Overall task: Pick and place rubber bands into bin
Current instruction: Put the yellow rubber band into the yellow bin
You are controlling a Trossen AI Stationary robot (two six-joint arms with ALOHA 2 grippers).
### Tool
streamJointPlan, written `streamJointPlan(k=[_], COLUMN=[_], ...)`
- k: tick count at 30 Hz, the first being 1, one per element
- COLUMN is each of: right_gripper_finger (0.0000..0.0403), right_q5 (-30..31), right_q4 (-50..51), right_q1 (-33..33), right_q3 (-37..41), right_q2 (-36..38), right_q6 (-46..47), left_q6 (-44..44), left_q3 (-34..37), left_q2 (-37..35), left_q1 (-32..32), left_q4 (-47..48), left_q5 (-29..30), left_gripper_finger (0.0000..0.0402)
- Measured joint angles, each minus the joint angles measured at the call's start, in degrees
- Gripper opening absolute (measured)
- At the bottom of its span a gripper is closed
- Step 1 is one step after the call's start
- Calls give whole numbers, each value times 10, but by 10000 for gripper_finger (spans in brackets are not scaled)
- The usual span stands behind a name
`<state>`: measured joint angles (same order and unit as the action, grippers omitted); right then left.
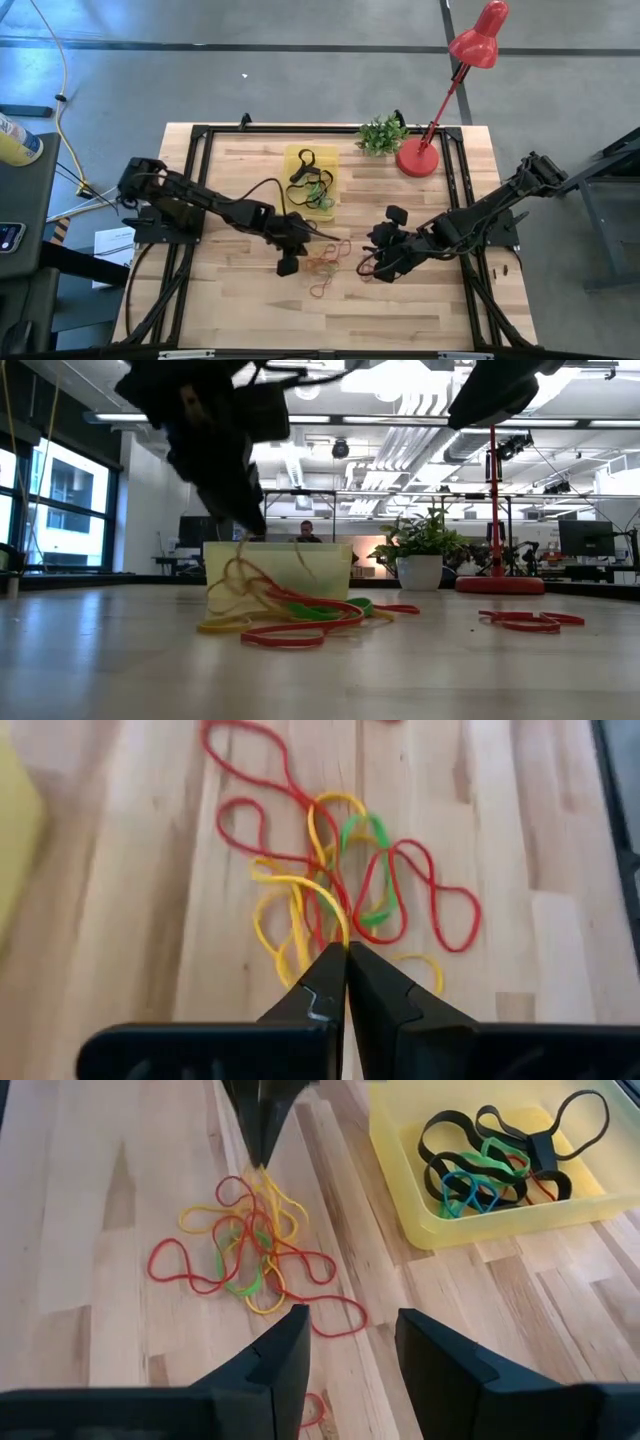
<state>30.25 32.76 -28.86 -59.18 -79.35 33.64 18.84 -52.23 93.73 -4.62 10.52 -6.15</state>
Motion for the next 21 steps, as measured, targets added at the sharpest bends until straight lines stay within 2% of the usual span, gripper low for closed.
streamJointPlan(k=[21], right_gripper_finger=[139], right_q5=[-6], right_q4=[-2], right_q1=[16], right_q3=[0], right_q2=[0], right_q6=[-6], left_q6=[-21], left_q3=[-4], left_q2=[-173], left_q1=[1], left_q4=[0], left_q5=[61], left_gripper_finger=[0])
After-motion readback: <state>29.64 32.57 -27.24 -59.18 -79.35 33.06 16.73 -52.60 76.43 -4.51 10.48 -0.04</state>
